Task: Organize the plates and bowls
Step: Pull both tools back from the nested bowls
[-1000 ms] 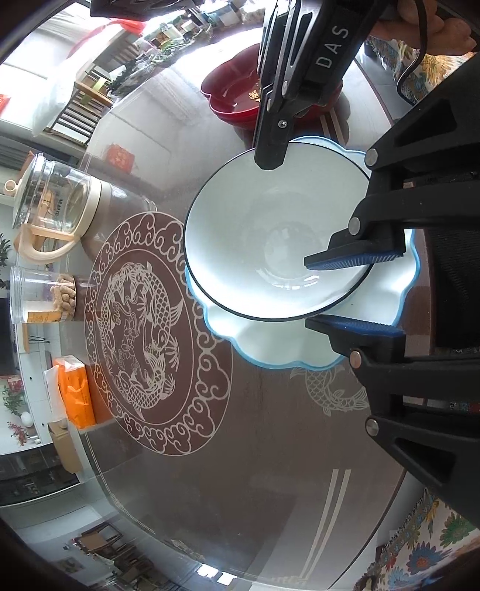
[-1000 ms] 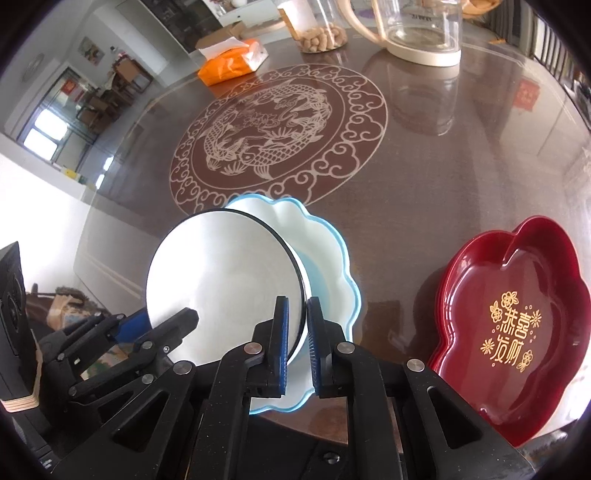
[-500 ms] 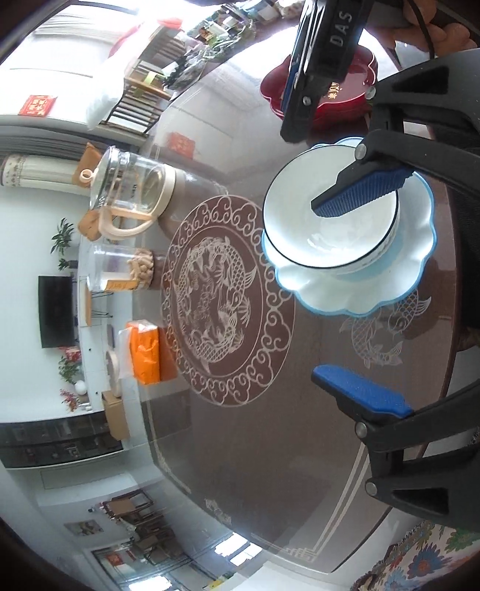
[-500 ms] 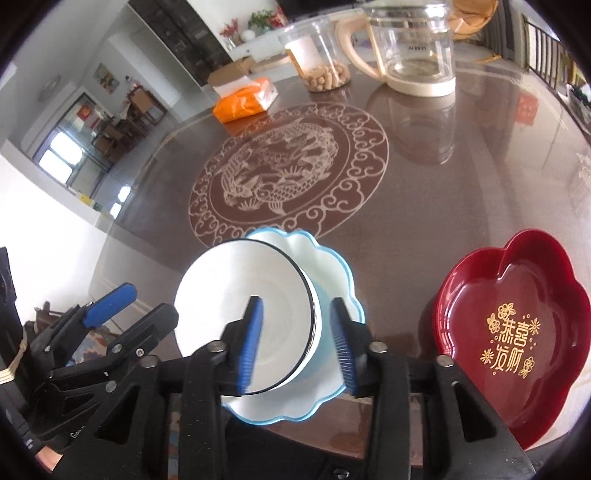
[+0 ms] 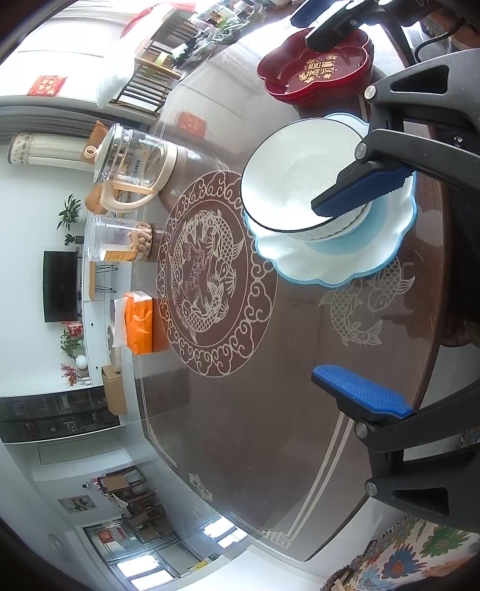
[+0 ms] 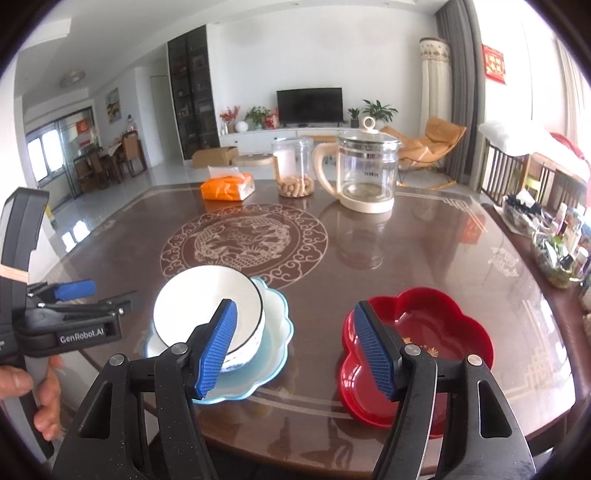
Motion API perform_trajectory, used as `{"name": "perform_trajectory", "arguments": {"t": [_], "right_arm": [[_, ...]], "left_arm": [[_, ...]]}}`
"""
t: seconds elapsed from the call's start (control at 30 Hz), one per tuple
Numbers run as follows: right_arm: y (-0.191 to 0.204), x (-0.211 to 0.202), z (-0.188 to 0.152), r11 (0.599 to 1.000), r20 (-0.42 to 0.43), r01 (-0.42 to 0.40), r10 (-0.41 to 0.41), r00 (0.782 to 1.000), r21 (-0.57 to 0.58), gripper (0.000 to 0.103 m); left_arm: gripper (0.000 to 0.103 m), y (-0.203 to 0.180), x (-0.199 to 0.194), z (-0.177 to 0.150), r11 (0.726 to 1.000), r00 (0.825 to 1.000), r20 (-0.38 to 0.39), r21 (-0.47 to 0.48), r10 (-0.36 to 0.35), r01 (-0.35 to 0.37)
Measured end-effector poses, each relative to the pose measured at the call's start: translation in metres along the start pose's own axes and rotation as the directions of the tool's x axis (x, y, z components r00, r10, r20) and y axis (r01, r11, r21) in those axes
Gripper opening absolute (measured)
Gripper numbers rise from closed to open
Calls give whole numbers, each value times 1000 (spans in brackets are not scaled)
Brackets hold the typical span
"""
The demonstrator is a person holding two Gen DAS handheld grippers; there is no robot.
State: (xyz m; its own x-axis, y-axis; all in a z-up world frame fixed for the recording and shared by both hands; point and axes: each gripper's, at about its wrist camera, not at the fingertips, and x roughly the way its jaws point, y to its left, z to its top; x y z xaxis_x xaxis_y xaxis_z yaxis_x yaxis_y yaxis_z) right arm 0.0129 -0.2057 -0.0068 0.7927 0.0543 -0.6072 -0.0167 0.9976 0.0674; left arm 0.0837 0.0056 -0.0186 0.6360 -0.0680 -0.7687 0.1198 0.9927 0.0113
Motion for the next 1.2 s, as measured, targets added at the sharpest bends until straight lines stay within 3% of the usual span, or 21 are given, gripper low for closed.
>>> {"name": "perform_trajectory", "arguments": {"t": [0.13, 0.23, 0.37, 0.53, 0.7, 0.9, 1.2], "right_arm": [[-1, -5, -8, 1000, 32, -13, 12, 999, 13, 70], [3, -22, -11, 1000, 122, -12, 11, 992, 2, 70], [9, -34, -15, 999, 254, 10, -1, 967, -33, 70], [7, -22, -24, 999, 203, -22, 28, 979, -34, 70], [8, -46, -39, 999, 301, -4, 14, 954, -34, 70], [14, -25, -48, 998, 170, -5, 15, 985, -60, 75], [22, -15, -59, 997, 81, -61, 65, 995, -54, 75]], "left_arm": [[82, 1, -3, -5, 1000, 1000, 13, 7, 18, -18], [82, 2, -3, -7, 1000, 1000, 14, 7, 18, -18], [82, 4, -4, -10, 1000, 1000, 18, 6, 19, -19], [82, 23, -12, -22, 999, 998, 58, -32, -6, 8], [82, 47, -4, -46, 997, 997, 57, -62, -50, 54], [82, 50, 3, -63, 988, 992, 27, -94, -121, 123], [82, 39, 3, -62, 994, 995, 38, -51, -93, 95]]}}
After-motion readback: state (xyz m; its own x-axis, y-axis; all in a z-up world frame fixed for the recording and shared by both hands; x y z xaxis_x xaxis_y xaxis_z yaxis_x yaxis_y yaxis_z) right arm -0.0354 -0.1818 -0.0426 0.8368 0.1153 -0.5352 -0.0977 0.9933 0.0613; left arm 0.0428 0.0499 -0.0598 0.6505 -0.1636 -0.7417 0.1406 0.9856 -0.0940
